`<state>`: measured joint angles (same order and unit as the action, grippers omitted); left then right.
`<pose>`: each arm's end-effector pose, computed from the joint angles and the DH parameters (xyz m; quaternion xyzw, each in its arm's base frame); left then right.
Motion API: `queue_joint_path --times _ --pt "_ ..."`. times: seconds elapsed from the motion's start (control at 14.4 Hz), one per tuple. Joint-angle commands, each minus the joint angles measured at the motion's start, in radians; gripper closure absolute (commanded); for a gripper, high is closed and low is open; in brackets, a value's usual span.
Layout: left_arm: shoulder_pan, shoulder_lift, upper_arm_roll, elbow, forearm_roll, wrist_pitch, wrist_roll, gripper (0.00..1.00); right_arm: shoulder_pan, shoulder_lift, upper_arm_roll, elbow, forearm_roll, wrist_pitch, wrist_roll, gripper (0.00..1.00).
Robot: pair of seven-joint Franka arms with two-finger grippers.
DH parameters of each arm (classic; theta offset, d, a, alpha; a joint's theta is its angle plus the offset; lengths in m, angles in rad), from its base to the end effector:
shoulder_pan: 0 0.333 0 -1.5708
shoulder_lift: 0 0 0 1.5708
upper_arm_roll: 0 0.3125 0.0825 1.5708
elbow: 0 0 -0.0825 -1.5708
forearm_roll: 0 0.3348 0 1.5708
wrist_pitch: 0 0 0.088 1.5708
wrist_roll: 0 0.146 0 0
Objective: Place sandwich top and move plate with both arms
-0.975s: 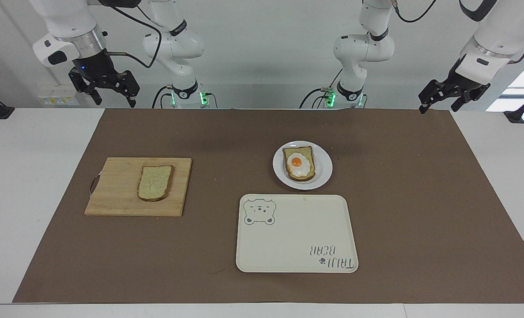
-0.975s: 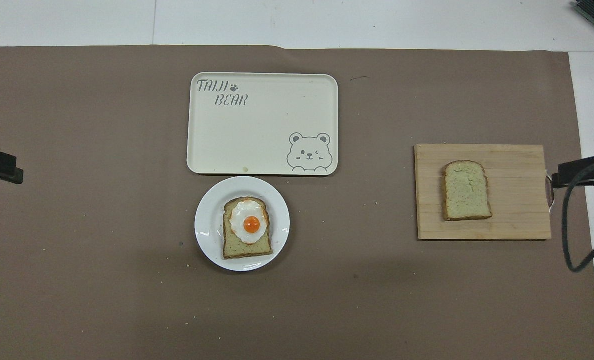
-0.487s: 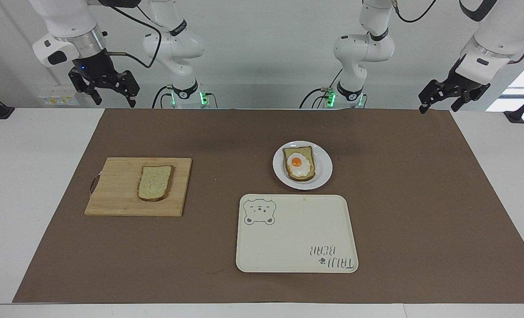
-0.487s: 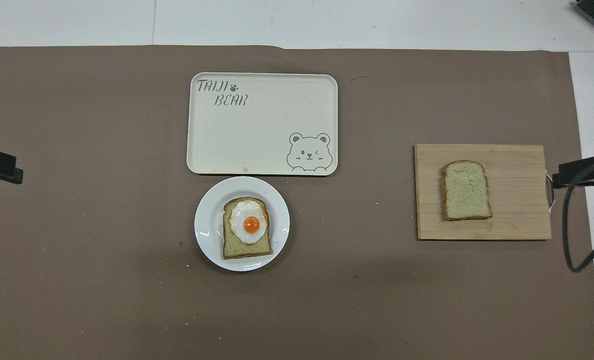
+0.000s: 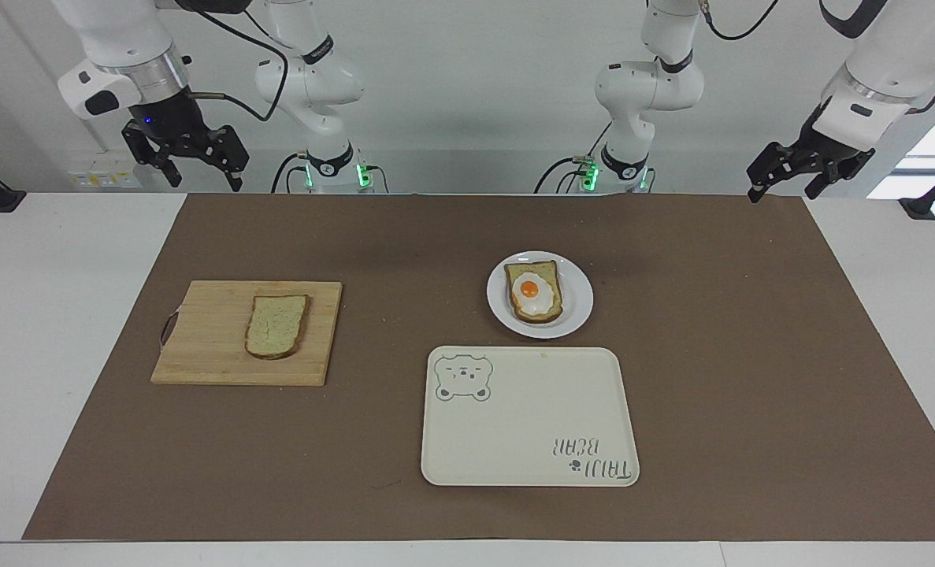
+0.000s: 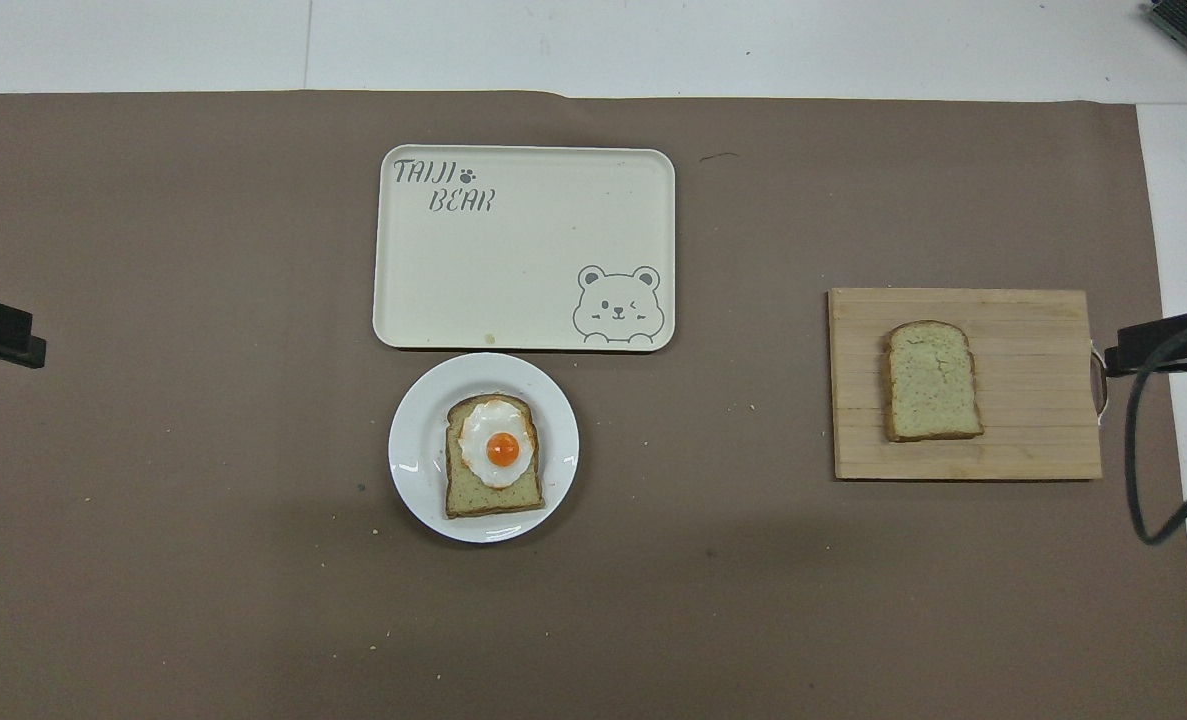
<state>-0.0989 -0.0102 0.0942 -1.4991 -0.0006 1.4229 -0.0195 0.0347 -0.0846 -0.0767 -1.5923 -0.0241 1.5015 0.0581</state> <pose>0.4844 -0.0021 0.6044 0.9994 0.0073 -0.0330 0.0004 0.4713 -0.0251 0.6082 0.9987 -0.0507 -0.0032 0.0088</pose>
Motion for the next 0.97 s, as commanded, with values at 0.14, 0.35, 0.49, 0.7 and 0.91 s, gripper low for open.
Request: queue_joint_path --times 0.14,0.35,0.49,0.7,0.91 --pt "0.007 -0.019 -0.007 -0.018 0.02 -0.004 0.004 0.0 -0.009 -0.02 -0.002 -0.02 -0.013 0.013 -0.001 0.0" --pt "0.005 -0.019 -0.007 -0.018 0.02 -0.005 0.004 0.0 -0.001 -0.02 0.0 -0.021 -0.013 0.016 0.003 0.0" --pt "0.007 -0.019 -0.007 -0.018 0.02 -0.004 0.004 0.0 -0.009 -0.021 0.0 -0.024 -0.013 0.016 0.0 0.0" --pt "0.007 -0.019 -0.007 -0.018 0.02 -0.004 0.004 0.0 -0.012 -0.02 -0.002 -0.021 -0.013 0.019 -0.014 0.0" --pt "0.007 -0.019 -0.007 -0.017 0.019 -0.005 0.004 0.0 -0.016 -0.021 -0.002 -0.026 -0.005 0.032 -0.017 0.0"
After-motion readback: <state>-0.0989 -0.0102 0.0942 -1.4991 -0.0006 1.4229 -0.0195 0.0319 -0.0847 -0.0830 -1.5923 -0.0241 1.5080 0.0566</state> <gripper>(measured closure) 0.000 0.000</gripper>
